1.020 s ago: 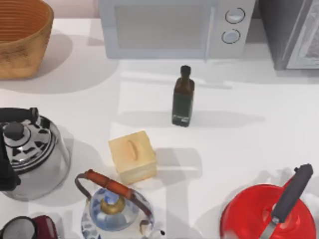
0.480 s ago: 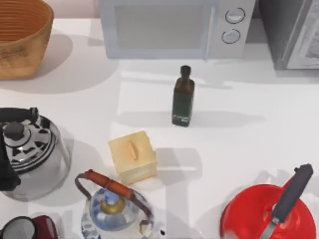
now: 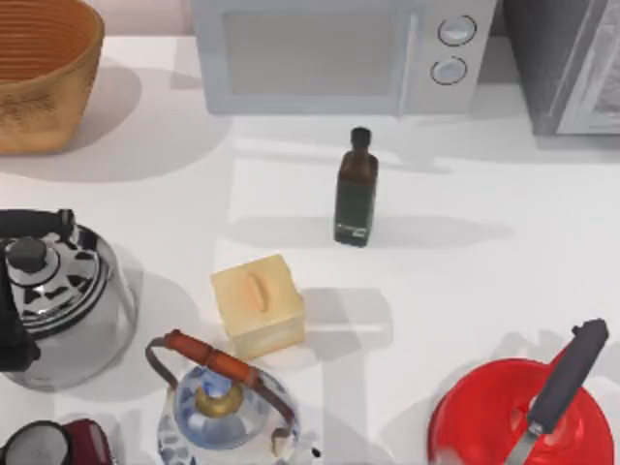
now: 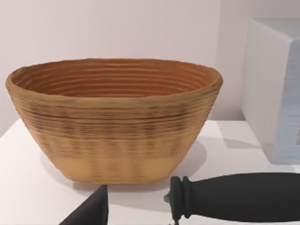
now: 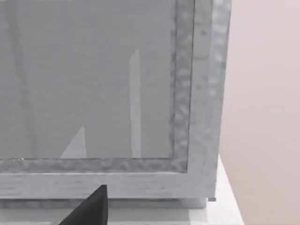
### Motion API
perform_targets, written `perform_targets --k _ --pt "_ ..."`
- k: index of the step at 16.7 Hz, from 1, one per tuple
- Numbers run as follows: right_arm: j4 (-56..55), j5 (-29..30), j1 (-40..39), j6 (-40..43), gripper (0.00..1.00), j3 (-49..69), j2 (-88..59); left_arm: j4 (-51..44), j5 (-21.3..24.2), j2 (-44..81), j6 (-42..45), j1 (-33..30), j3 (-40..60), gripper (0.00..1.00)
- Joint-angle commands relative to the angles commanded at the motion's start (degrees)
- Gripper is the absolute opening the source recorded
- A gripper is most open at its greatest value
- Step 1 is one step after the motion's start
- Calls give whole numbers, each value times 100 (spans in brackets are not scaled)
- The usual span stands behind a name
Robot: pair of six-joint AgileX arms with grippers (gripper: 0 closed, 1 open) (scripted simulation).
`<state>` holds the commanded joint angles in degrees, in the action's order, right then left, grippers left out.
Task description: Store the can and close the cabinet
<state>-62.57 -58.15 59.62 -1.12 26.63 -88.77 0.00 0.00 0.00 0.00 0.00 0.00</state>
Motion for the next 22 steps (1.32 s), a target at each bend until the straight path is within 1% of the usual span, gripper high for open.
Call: perform_targets --k 2,4,11,14,16,18,22 --pt "653 -46 58 7 100 630 35 0 0 0 0 0 0 100" --pt "1545 -109 104 12 100 1464 102 0 0 0 0 0 0 100" --pt "5844 -221 124 17 100 4928 595 0 0 0 0 0 0 100" --pt "7263 -180 82 10 100 6212 871 0 0 0 0 0 0 100" --pt "7909 -144 54 2 100 6800 1023 0 0 0 0 0 0 100" --pt "8319 -111 22 -8 100 7170 1142 0 0 0 0 0 0 100" --pt "8493 -94 3 -14 100 7322 1201 0 0 0 0 0 0 100"
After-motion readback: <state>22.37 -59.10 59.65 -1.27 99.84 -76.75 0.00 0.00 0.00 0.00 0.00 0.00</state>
